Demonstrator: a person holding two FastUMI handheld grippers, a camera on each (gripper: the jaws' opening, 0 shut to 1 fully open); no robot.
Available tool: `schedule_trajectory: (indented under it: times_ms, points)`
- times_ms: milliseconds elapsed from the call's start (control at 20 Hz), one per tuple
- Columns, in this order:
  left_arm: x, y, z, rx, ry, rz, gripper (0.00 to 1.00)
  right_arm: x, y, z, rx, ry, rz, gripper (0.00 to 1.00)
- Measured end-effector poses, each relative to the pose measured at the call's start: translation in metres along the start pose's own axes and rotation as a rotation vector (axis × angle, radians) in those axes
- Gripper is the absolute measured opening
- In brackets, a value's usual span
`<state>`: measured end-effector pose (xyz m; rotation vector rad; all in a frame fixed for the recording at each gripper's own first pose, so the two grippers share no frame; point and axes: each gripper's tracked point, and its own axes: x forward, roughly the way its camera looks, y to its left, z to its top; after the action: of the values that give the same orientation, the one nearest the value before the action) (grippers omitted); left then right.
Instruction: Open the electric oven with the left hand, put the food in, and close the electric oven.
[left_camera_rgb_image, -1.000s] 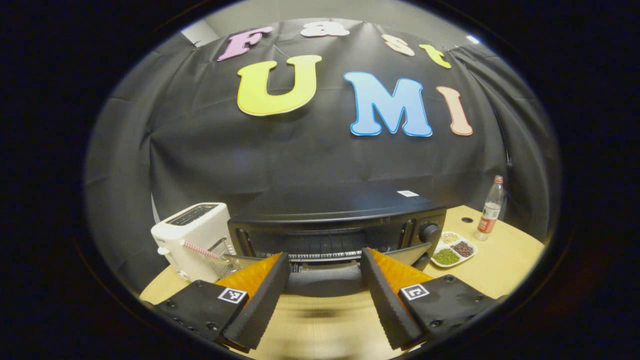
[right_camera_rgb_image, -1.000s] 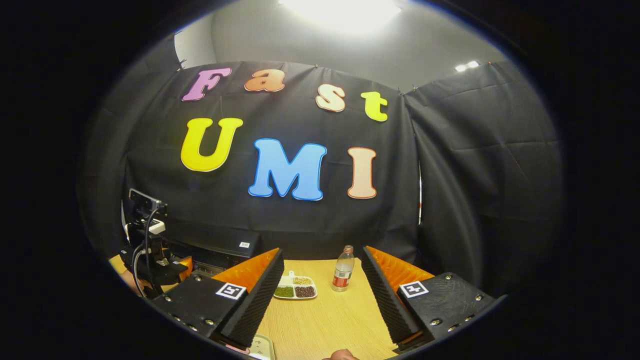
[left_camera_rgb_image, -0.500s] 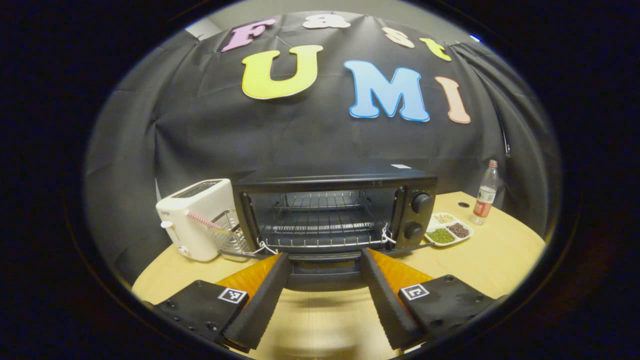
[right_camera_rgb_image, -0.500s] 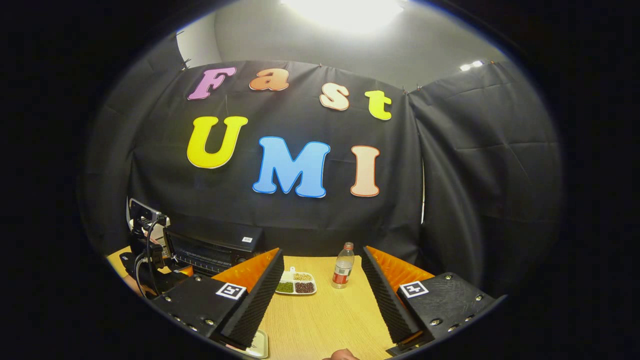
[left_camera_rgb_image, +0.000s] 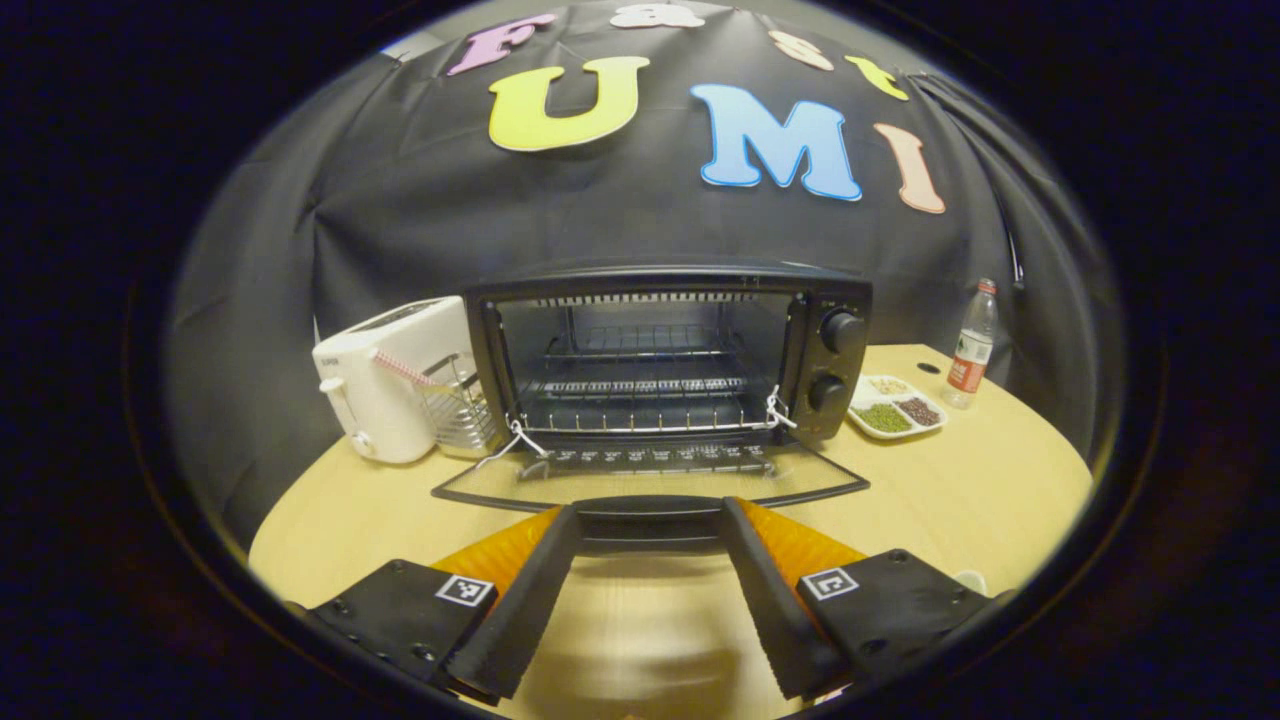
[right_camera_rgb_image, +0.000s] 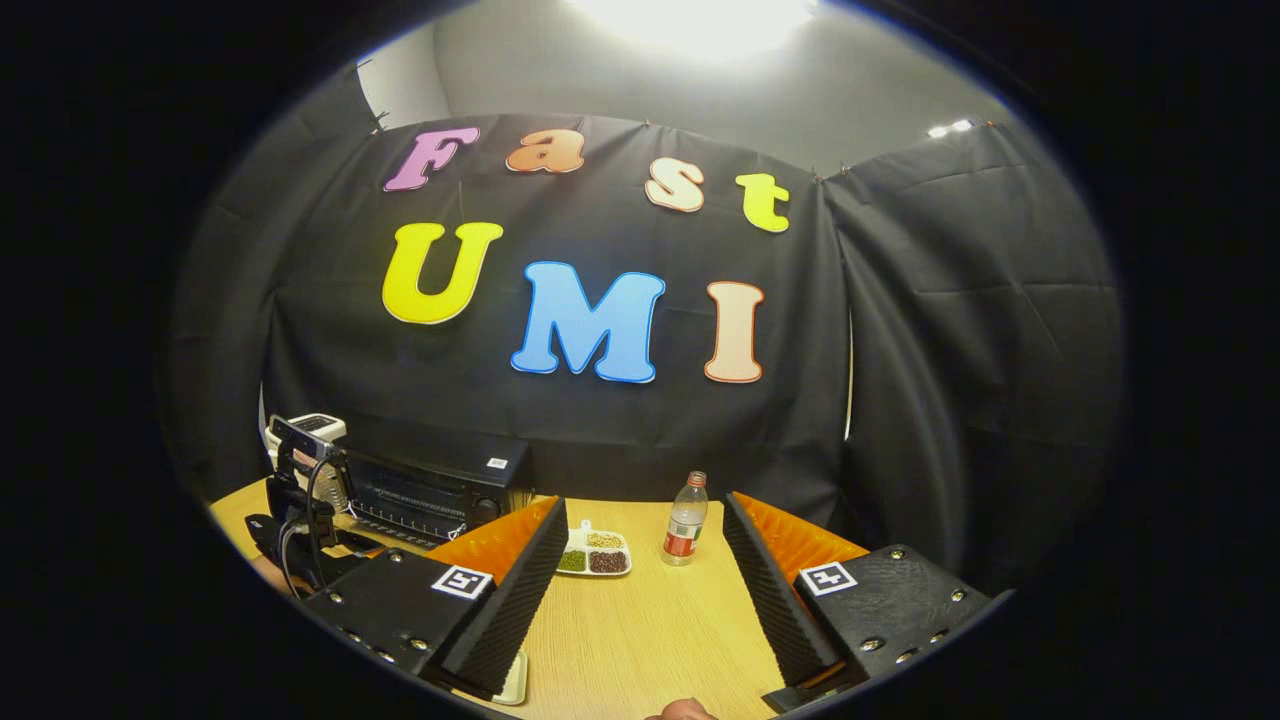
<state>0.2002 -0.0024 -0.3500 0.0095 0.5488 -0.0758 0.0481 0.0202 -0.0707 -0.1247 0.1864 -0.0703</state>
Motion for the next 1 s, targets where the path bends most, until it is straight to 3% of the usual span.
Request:
schedule_trajectory:
  times_ms: [50, 400, 600, 650, 750, 800, 850, 900, 1000]
  points:
    - [0.0, 0.0, -0.003, -0.002, 0.007, -0.001, 0.96, -0.001, -0.001, -0.003, -0.002, 0.007, 0.0, 0.96]
    - [-0.006, 0.0, -0.022, 0.024, 0.04, 0.002, 1.0, -0.001, 0.012, -0.016, 0.041, 0.044, 0.06, 0.96]
    - [-0.05, 0.005, 0.024, -0.011, -0.077, 0.001, 0.91, 0.009, 0.029, -0.028, 0.097, 0.084, 0.128, 0.96]
    - [-0.063, 0.008, 0.042, -0.02, -0.117, 0.006, 1.0, 0.012, 0.034, -0.031, 0.12, 0.099, 0.148, 0.96]
    - [-0.09, 0.014, 0.076, -0.034, -0.202, 0.022, 0.91, 0.016, 0.044, -0.039, 0.167, 0.131, 0.19, 0.96]
    - [-0.105, 0.018, 0.092, -0.042, -0.241, 0.031, 1.0, 0.016, 0.049, -0.047, 0.184, 0.149, 0.209, 0.96]
    - [-0.121, 0.023, 0.109, -0.049, -0.281, 0.04, 0.96, 0.02, 0.052, -0.052, 0.197, 0.17, 0.226, 0.96]
    - [-0.136, 0.028, 0.123, -0.055, -0.317, 0.05, 1.0, 0.024, 0.057, -0.059, 0.205, 0.194, 0.242, 0.96]
    - [-0.164, 0.037, 0.148, -0.058, -0.371, 0.063, 0.96, 0.026, 0.067, -0.078, 0.233, 0.266, 0.278, 0.96]
